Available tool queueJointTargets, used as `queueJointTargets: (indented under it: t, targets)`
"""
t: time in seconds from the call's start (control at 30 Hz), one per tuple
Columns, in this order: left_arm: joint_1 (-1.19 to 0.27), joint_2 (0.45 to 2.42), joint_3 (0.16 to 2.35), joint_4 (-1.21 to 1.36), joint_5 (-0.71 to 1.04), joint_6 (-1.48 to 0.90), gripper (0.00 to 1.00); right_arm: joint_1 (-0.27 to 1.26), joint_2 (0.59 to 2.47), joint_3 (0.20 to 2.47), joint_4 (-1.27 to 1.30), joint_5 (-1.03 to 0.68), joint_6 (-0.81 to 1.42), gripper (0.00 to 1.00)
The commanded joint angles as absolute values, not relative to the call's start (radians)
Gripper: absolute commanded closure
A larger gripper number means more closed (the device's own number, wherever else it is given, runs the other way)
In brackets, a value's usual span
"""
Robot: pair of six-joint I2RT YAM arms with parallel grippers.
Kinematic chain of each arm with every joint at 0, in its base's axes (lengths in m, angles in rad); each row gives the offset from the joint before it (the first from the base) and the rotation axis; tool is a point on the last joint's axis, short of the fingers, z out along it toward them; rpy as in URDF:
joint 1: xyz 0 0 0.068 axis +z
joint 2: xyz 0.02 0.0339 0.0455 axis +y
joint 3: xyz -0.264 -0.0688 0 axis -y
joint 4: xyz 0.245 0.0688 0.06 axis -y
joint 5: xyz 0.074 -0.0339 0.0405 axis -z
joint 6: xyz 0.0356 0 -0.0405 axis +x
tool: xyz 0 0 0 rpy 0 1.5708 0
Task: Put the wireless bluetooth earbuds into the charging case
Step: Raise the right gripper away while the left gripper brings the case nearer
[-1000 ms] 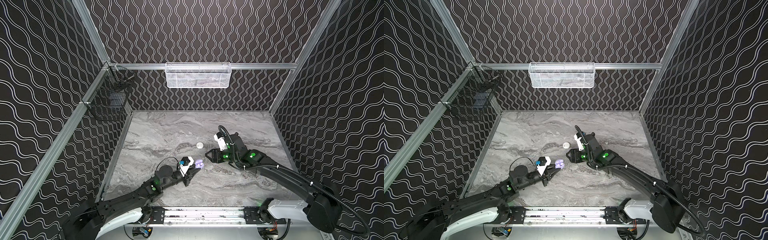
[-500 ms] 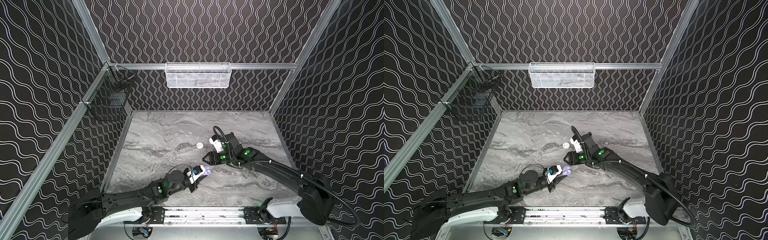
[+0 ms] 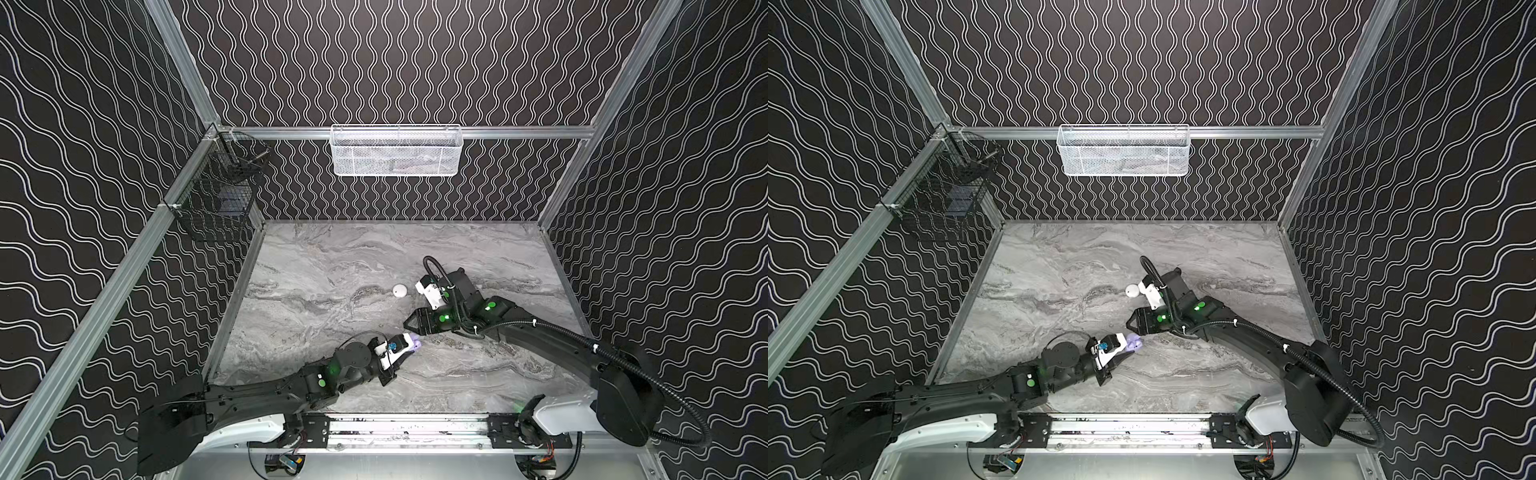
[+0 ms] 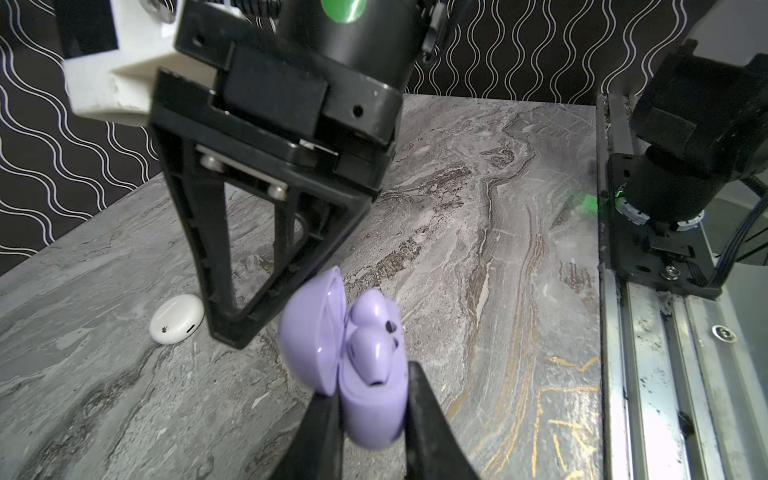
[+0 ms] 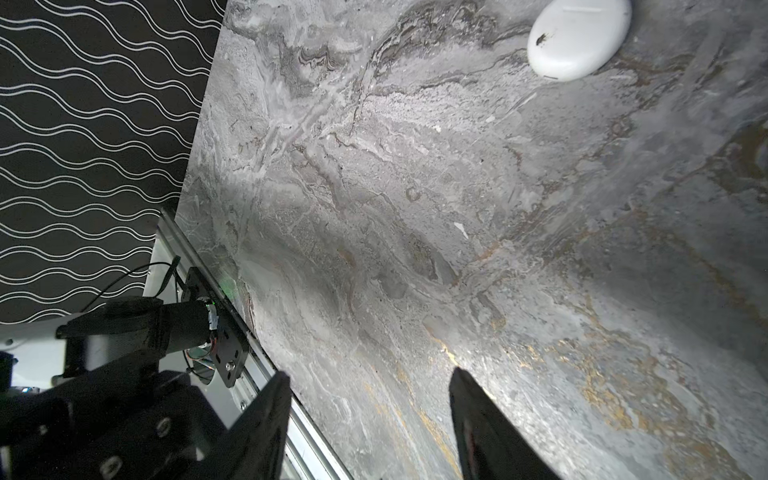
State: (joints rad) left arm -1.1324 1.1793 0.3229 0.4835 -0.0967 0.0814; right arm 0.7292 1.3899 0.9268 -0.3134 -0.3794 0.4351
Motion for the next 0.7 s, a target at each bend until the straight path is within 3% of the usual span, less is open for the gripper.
queueJointTargets:
  t: [0.0, 0.67]
  targets:
    - [-1.134, 1.181, 0.332, 0.508, -0.115, 0.091, 1.00, 0.732, 1.390, 0.921, -0.285, -0.402, 0.444, 0.37]
    - [-1.134, 1.145, 0.314, 0.509, -0.175, 0.075, 1.00, 0.739, 1.374, 0.894, -0.267, -0.423, 0.458, 0.37]
